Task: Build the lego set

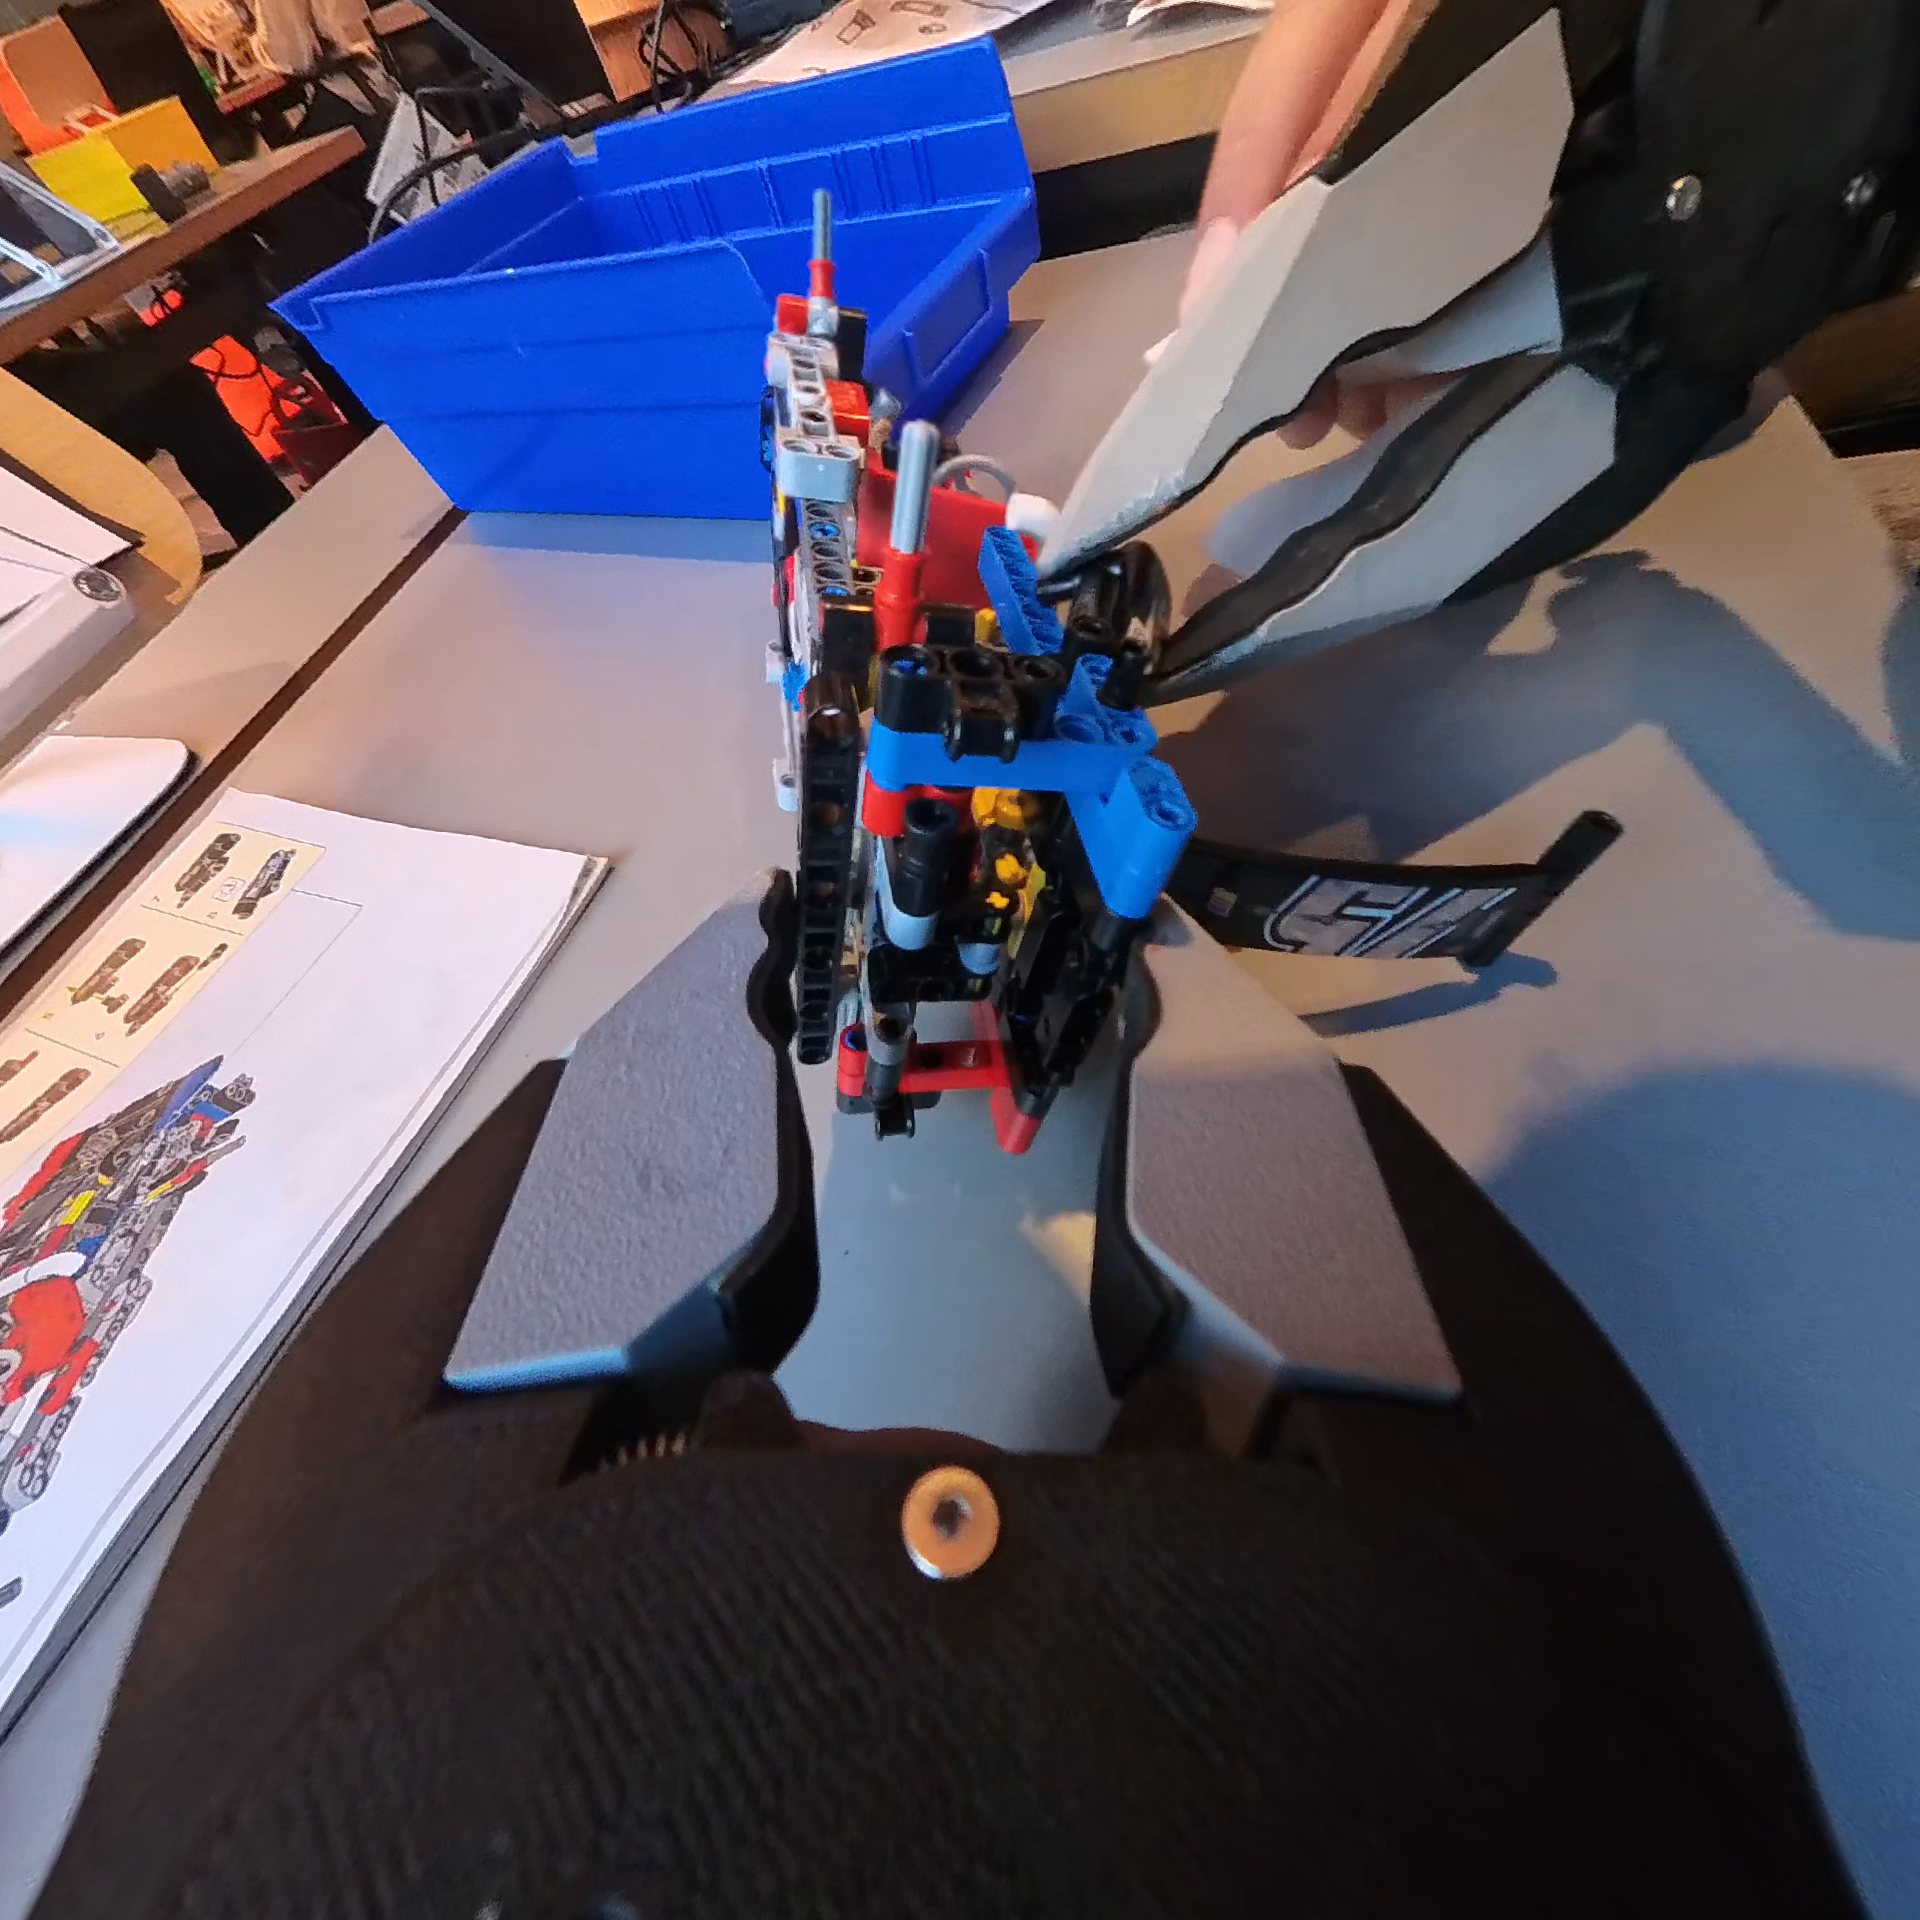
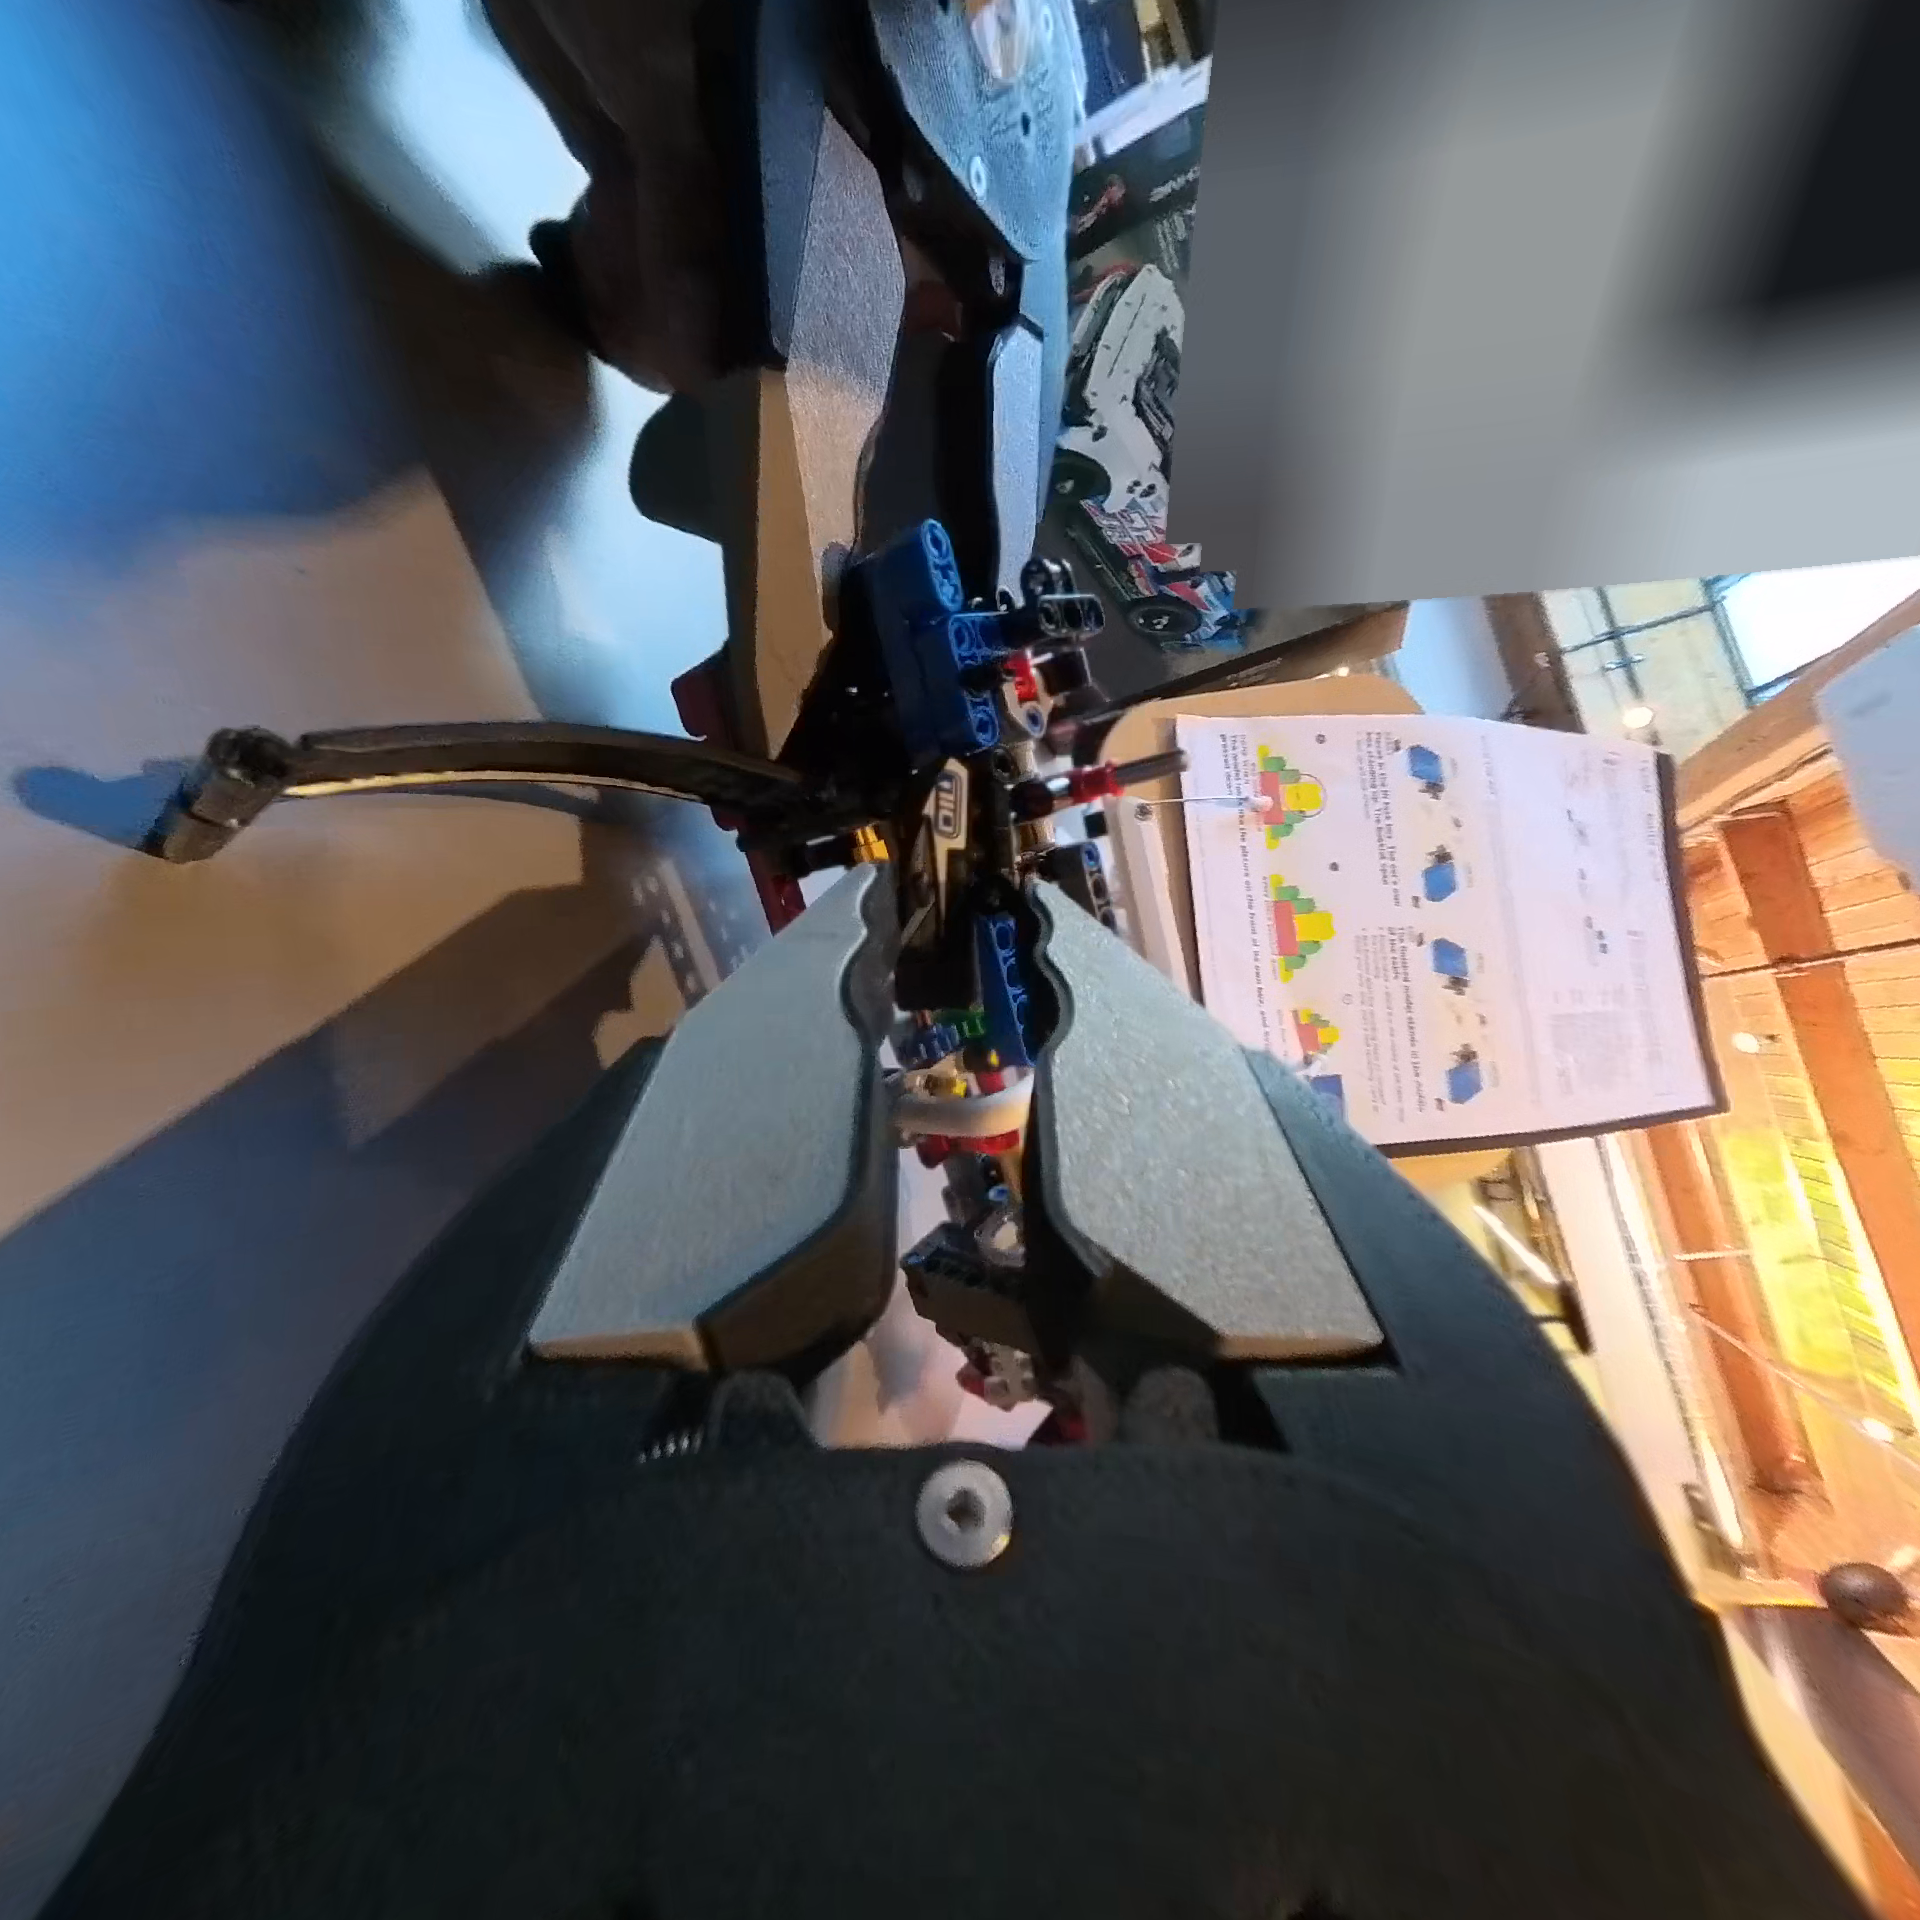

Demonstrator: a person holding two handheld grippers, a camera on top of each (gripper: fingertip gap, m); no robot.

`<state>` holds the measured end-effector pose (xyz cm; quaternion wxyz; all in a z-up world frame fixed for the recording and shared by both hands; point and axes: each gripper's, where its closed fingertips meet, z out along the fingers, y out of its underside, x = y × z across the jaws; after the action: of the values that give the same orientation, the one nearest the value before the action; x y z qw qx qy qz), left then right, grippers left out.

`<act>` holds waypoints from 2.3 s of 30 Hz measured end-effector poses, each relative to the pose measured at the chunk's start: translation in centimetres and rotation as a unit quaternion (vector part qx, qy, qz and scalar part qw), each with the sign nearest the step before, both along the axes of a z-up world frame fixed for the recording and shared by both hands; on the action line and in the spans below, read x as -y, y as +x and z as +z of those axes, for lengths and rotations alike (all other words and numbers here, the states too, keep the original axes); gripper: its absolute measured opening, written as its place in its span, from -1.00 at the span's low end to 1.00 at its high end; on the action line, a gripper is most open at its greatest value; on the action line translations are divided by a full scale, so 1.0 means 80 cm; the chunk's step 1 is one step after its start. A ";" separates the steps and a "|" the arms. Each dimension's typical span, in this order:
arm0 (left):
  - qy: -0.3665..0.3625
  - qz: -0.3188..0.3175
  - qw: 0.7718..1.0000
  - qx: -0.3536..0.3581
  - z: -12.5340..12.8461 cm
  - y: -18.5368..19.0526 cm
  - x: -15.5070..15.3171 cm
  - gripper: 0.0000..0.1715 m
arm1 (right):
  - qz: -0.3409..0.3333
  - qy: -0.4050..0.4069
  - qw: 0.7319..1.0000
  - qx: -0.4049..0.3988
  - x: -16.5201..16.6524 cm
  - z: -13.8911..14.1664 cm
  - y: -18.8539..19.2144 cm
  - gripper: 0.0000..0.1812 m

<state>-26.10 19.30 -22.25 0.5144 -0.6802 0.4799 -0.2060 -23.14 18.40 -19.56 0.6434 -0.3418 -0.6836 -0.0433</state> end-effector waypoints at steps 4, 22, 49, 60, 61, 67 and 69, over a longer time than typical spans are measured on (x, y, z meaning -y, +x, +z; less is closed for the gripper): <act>0.002 -0.007 1.000 -0.002 0.000 0.001 0.004 -0.31 | 0.020 -0.015 1.000 0.001 0.003 0.000 0.001 -0.79; -0.004 -0.008 1.000 0.003 0.001 0.001 0.007 -0.31 | 0.096 -0.324 0.941 0.005 0.008 0.000 0.001 -0.79; 0.021 -0.023 0.999 -0.014 -0.001 -0.003 0.005 -0.31 | 0.187 -0.312 0.927 0.094 -0.005 -0.011 -0.004 -0.83; 0.009 -0.017 1.000 -0.005 0.001 -0.005 0.003 -0.31 | 0.164 -0.289 0.943 0.025 0.001 0.021 0.011 -0.73; 0.010 -0.017 1.000 -0.005 0.001 -0.005 0.003 -0.31 | 0.162 -0.296 0.941 0.013 -0.002 0.033 0.013 -0.74; 0.007 -0.017 1.000 -0.004 0.001 -0.005 0.003 -0.31 | 0.150 -0.388 0.903 0.113 -0.007 0.033 0.003 -0.89; 0.008 -0.017 1.000 -0.004 0.001 -0.005 0.003 -0.31 | 0.139 -0.366 0.911 0.132 -0.015 0.025 -0.003 -0.92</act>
<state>-26.49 19.06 -22.16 0.5141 -0.6686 0.4953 -0.2082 -23.41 19.61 -17.55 0.3764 -0.4467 -0.7705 0.2551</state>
